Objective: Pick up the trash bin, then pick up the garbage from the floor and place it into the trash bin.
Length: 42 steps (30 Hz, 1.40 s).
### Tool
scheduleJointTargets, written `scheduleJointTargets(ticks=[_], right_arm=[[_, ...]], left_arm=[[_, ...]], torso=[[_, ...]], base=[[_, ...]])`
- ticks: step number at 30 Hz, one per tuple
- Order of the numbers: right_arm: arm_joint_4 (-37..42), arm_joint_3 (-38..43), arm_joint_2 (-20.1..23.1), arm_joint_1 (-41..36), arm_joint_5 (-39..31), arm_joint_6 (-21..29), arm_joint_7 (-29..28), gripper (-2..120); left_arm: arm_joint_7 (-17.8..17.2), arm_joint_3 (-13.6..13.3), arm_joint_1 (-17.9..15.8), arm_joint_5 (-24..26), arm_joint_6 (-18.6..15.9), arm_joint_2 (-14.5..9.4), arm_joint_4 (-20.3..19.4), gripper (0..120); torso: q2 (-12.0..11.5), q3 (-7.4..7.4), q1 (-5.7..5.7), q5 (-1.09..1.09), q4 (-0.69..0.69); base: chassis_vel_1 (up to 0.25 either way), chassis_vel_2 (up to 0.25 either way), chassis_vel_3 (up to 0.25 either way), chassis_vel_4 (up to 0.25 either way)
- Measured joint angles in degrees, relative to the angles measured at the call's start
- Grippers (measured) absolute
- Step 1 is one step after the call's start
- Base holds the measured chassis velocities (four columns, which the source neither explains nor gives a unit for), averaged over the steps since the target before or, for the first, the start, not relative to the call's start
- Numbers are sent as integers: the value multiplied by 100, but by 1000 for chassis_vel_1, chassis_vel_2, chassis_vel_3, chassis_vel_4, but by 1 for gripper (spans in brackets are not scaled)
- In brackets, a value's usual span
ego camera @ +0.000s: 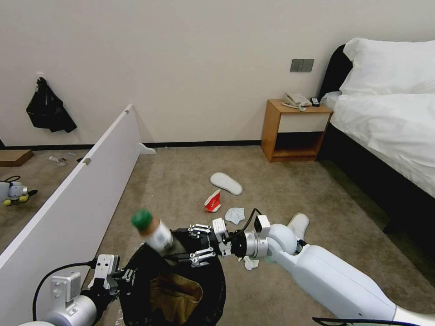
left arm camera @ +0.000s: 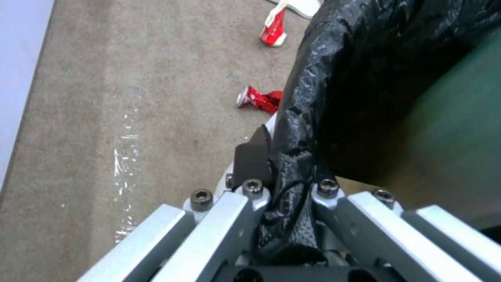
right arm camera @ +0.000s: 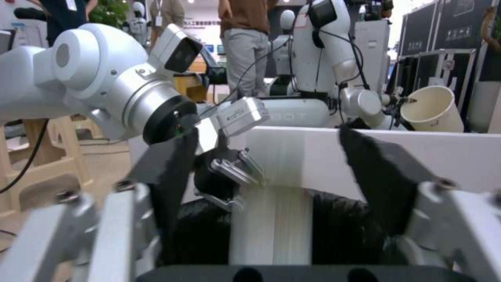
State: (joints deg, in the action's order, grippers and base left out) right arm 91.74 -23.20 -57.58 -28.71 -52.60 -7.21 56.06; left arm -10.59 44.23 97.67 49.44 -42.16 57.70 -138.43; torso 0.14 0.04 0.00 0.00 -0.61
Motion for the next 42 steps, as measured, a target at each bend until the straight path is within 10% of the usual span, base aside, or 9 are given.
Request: scheduleJointTargets(ticks=[14, 21, 32, 42], right_arm=[[27, 442, -390, -192, -128, -188, -718, 100], [210, 1432, -680, -865, 789, 51, -4531, 100], [1049, 2944, -182, -2294, 1514, 1991, -6600, 100], [1670, 4953, 64, -4457, 1946, 1744, -6633, 100]], left_arm=[[20, 39, 16, -24, -1, 76, 1, 3], [107, 28, 2, -93, 1, 128, 22, 3], [145, 71, 14, -103, 21, 180, 30, 3], [241, 17, 2, -330, 72, 379, 94, 3]], torso=[[0, 0, 0, 0, 0], [-1, 0, 0, 1, -2], [-1, -1, 0, 2, -2], [-1, -2, 0, 0, -3]], base=[[0, 0, 0, 0], [0, 0, 0, 0], [0, 0, 0, 0], [0, 0, 0, 0]])
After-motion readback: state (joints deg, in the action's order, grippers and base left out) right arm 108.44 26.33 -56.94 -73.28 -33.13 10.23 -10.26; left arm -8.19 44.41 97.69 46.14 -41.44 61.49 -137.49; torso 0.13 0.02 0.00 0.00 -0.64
